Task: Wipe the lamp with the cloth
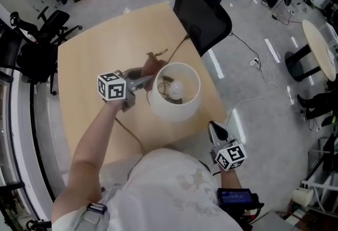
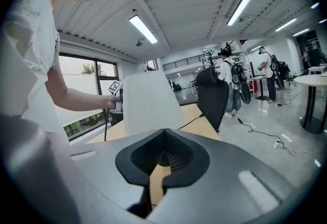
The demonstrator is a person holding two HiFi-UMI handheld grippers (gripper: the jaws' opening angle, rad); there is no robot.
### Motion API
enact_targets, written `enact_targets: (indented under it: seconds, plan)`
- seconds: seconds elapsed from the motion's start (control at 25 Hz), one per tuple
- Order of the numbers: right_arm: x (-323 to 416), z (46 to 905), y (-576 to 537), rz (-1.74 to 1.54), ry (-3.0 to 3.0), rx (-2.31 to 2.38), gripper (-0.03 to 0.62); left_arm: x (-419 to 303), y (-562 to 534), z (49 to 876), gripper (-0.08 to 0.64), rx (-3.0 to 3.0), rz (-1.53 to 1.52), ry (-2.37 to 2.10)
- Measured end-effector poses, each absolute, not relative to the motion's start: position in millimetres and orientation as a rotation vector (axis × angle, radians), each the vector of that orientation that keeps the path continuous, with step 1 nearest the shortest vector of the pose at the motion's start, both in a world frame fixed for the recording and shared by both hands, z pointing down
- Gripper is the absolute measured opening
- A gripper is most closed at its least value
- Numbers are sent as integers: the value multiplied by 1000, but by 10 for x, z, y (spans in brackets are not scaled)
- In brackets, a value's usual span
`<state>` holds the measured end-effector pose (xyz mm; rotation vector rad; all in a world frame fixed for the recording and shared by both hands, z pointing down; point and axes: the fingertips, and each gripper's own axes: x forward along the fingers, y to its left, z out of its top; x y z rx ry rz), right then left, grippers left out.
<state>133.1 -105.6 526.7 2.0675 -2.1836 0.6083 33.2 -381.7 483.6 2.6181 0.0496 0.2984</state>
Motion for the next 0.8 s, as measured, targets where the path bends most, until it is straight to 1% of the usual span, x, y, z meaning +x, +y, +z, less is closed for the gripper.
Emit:
enact_targets:
  seconds: [0.32,0.44,0.52,0.64,0.8]
  plan:
    - [1309,5187,-1214,583,-2186,2047,12,210,-3979,5467,147,2569,459,-41]
    - [1338,5137,-1245,560,-2180,2027,12,211,-4028,5468,147,2574,456,-49]
    - [1367,5027,-1330,529,-2181,2027,12,228,-4121,5248,147,2617,418,-28]
    - [1419,4751,-1446,487,-2213,2038,12,279,-4224,4652,147,2717,319,18]
    - [1437,4419,-1367,433,-2264,2074,12,514,-3923,4050,147,2817,223,182]
